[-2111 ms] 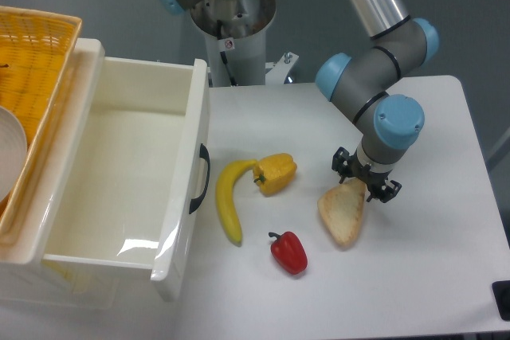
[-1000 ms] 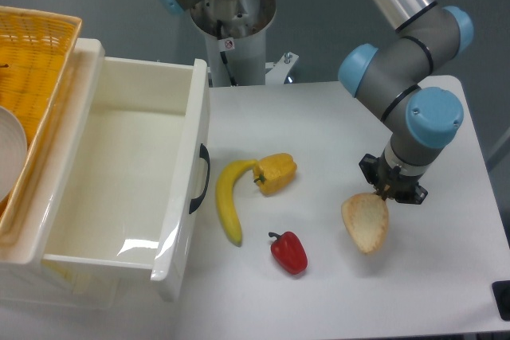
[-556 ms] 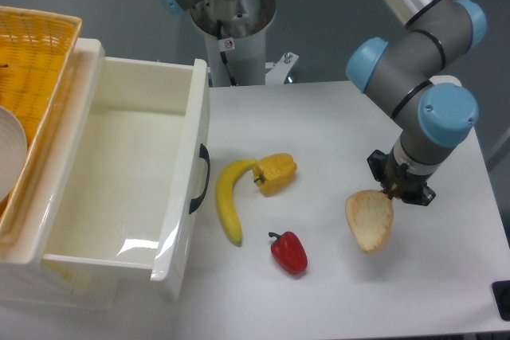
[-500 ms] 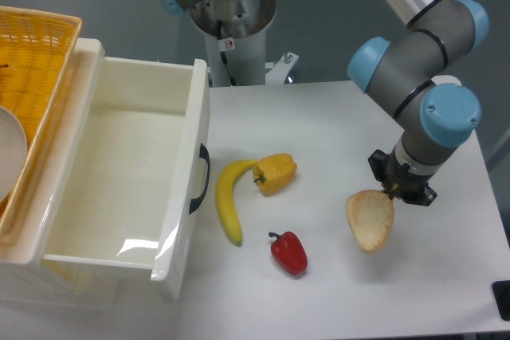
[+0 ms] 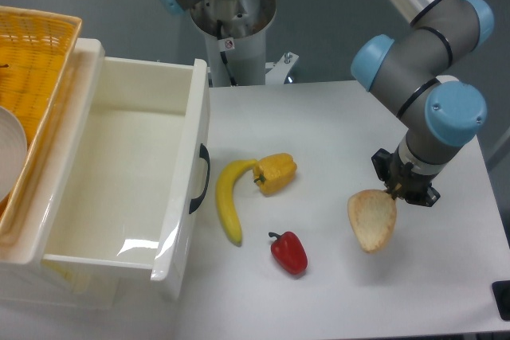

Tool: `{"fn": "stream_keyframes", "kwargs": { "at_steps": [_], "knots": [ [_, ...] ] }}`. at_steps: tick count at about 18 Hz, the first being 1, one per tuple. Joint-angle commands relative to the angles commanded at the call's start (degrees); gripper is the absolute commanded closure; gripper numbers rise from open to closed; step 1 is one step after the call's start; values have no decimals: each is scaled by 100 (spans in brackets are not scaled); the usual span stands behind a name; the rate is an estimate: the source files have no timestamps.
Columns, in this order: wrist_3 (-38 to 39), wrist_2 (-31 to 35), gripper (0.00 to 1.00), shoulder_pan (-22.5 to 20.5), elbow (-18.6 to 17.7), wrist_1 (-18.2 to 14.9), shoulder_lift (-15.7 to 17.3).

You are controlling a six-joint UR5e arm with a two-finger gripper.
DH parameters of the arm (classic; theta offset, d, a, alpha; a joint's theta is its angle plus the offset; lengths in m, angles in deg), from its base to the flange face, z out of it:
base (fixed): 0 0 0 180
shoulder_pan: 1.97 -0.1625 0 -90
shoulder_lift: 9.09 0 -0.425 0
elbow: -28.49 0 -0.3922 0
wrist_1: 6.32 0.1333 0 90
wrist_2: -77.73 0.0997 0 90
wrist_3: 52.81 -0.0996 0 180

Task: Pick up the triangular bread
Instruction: 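Lift the gripped toast slice slightly off the table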

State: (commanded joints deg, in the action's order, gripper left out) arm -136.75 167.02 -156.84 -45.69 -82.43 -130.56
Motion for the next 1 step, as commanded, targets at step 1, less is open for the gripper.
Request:
{"fn": "stream_keyframes", "kwargs": {
  "at_steps": [1],
  "knots": [
    [0,0,100,0,9,0,9]
  ]
}}
